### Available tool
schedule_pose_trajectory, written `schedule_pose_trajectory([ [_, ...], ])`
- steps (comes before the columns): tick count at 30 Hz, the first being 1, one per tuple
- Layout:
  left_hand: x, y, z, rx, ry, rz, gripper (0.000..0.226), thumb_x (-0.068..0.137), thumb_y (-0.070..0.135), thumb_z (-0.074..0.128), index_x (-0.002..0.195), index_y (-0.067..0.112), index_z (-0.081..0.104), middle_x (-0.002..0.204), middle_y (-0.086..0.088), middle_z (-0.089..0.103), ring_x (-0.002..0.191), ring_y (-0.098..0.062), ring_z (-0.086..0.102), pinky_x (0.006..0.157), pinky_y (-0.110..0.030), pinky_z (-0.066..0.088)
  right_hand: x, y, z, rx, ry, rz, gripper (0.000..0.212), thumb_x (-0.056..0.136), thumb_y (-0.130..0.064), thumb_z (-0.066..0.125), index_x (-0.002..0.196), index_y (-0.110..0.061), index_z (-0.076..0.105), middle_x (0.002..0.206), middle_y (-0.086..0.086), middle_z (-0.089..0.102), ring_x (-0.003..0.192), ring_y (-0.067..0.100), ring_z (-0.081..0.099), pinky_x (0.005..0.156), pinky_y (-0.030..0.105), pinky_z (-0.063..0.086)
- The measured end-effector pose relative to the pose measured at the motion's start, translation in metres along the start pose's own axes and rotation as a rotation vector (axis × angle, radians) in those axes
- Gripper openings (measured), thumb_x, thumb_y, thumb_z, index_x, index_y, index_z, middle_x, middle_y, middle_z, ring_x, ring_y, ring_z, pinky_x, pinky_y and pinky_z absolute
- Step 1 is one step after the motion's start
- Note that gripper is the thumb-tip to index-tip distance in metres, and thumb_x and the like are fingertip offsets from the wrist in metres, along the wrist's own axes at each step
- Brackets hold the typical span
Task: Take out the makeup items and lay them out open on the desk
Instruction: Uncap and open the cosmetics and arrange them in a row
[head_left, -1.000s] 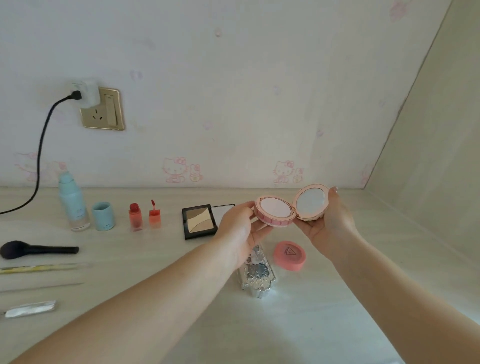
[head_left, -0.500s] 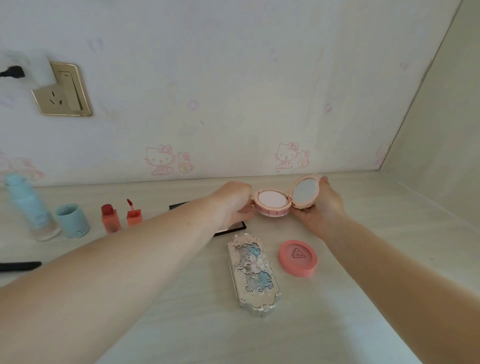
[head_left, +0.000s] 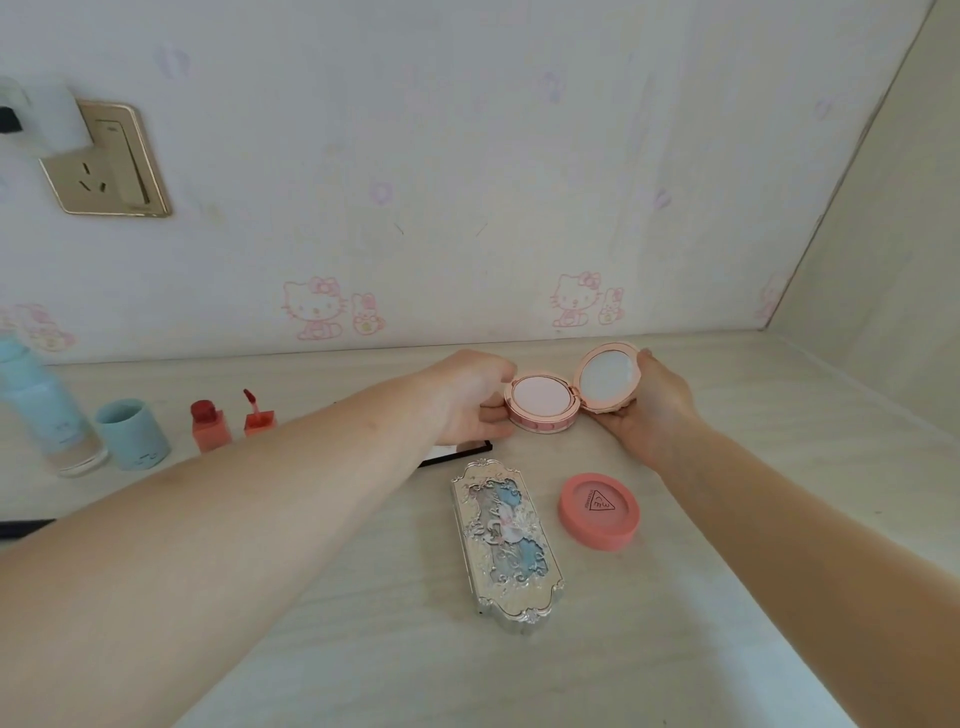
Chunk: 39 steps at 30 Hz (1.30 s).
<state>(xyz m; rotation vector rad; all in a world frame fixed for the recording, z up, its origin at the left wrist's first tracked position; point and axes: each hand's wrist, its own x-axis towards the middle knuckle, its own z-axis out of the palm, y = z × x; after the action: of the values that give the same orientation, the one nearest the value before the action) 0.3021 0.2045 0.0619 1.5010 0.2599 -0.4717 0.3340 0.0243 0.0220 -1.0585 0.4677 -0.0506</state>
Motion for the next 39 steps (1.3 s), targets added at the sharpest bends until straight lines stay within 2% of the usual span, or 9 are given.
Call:
schedule_pose_trajectory([
  [8, -0.008, -0.001, 0.007, 0.038, 0.025, 0.008, 0.01, 0.094, 0.017, 0.05, 0.084, 0.016, 0.051, 0.084, -0.005, 0.048, 0.071, -0.015, 0.05, 0.09, -0.036, 0.047, -0.004, -0.005, -0.007, -0.189, 0.018, -0.065, 0.02, 0.096, -0.027, 0.047, 0.081, -0.016, 0.053, 0.09, 0.009, 0.06, 0.082, 0.026, 0.062, 0.074, 0.047, 0.054],
  [11, -0.012, -0.007, 0.008, 0.142, 0.073, 0.096, 0.009, 0.093, 0.018, 0.052, 0.1, 0.016, 0.057, 0.101, -0.004, 0.05, 0.093, -0.018, 0.051, 0.086, -0.036, 0.047, -0.01, -0.007, -0.011, -0.469, 0.035, -0.218, 0.015, 0.093, -0.025, 0.048, 0.085, -0.018, 0.059, 0.096, 0.005, 0.061, 0.083, 0.02, 0.059, 0.085, 0.039, 0.051],
  [15, -0.032, -0.018, -0.001, 0.282, 0.149, 0.283, 0.027, 0.092, 0.02, 0.051, 0.118, 0.018, 0.056, 0.117, -0.003, 0.053, 0.113, -0.02, 0.053, 0.086, -0.033, 0.051, -0.036, -0.01, -0.018, -0.73, 0.103, -0.433, 0.043, 0.091, -0.031, 0.05, 0.133, -0.023, 0.047, 0.129, -0.003, 0.051, 0.101, 0.014, 0.048, 0.087, 0.026, 0.044],
  [19, -0.062, -0.045, -0.019, 0.526, 0.204, 0.435, 0.031, 0.091, 0.025, 0.051, 0.122, 0.023, 0.055, 0.11, 0.005, 0.059, 0.092, -0.01, 0.057, 0.08, -0.026, 0.048, -0.085, 0.003, -0.018, -0.852, -0.043, -0.661, 0.041, 0.091, -0.028, 0.053, 0.131, -0.026, 0.049, 0.128, -0.008, 0.053, 0.108, 0.002, 0.046, 0.088, 0.019, 0.032],
  [22, -0.081, -0.075, -0.031, 0.783, 0.255, 0.517, 0.038, 0.091, 0.027, 0.055, 0.128, 0.021, 0.052, 0.13, 0.002, 0.056, 0.118, -0.014, 0.052, 0.092, -0.022, 0.037, -0.126, 0.031, -0.019, -0.946, -0.185, -0.71, 0.043, 0.088, -0.029, 0.057, 0.13, -0.031, 0.048, 0.124, -0.013, 0.049, 0.092, -0.008, 0.051, 0.077, 0.008, 0.037],
  [26, -0.1, -0.099, -0.035, 0.85, 0.292, 0.496, 0.046, 0.09, 0.033, 0.056, 0.133, 0.021, 0.046, 0.137, 0.001, 0.052, 0.128, -0.017, 0.046, 0.102, -0.029, 0.038, -0.159, 0.069, -0.02, -1.162, -0.287, -0.672, 0.057, 0.084, -0.034, 0.061, 0.137, -0.033, 0.038, 0.133, -0.007, 0.043, 0.106, 0.006, 0.044, 0.091, 0.029, 0.042],
  [29, -0.109, -0.107, -0.032, 0.835, 0.261, 0.438, 0.048, 0.092, 0.033, 0.051, 0.138, 0.024, 0.039, 0.137, -0.001, 0.053, 0.127, -0.019, 0.048, 0.102, -0.031, 0.039, -0.172, 0.082, -0.017, -1.244, -0.288, -0.724, 0.066, 0.082, -0.036, 0.064, 0.14, -0.03, 0.034, 0.14, -0.009, 0.038, 0.111, -0.007, 0.026, 0.09, 0.021, 0.031],
  [33, -0.118, -0.111, -0.027, 0.788, 0.212, 0.39, 0.045, 0.097, 0.026, 0.039, 0.141, 0.023, 0.034, 0.138, -0.003, 0.053, 0.126, -0.024, 0.048, 0.102, -0.035, 0.04, -0.183, 0.089, -0.009, -1.378, -0.243, -0.672, 0.077, 0.08, -0.041, 0.063, 0.144, -0.026, 0.024, 0.144, -0.004, 0.034, 0.128, 0.016, 0.04, 0.091, 0.03, 0.038],
  [39, -0.135, -0.117, -0.012, 0.681, 0.272, 0.44, 0.041, 0.098, 0.021, 0.035, 0.138, 0.028, 0.042, 0.134, 0.003, 0.055, 0.127, -0.019, 0.047, 0.11, -0.038, 0.03, -0.187, 0.092, 0.002, -1.405, -0.221, -0.68, 0.067, 0.084, -0.036, 0.057, 0.142, -0.03, 0.025, 0.14, 0.001, 0.039, 0.121, 0.019, 0.048, 0.084, 0.028, 0.036],
])
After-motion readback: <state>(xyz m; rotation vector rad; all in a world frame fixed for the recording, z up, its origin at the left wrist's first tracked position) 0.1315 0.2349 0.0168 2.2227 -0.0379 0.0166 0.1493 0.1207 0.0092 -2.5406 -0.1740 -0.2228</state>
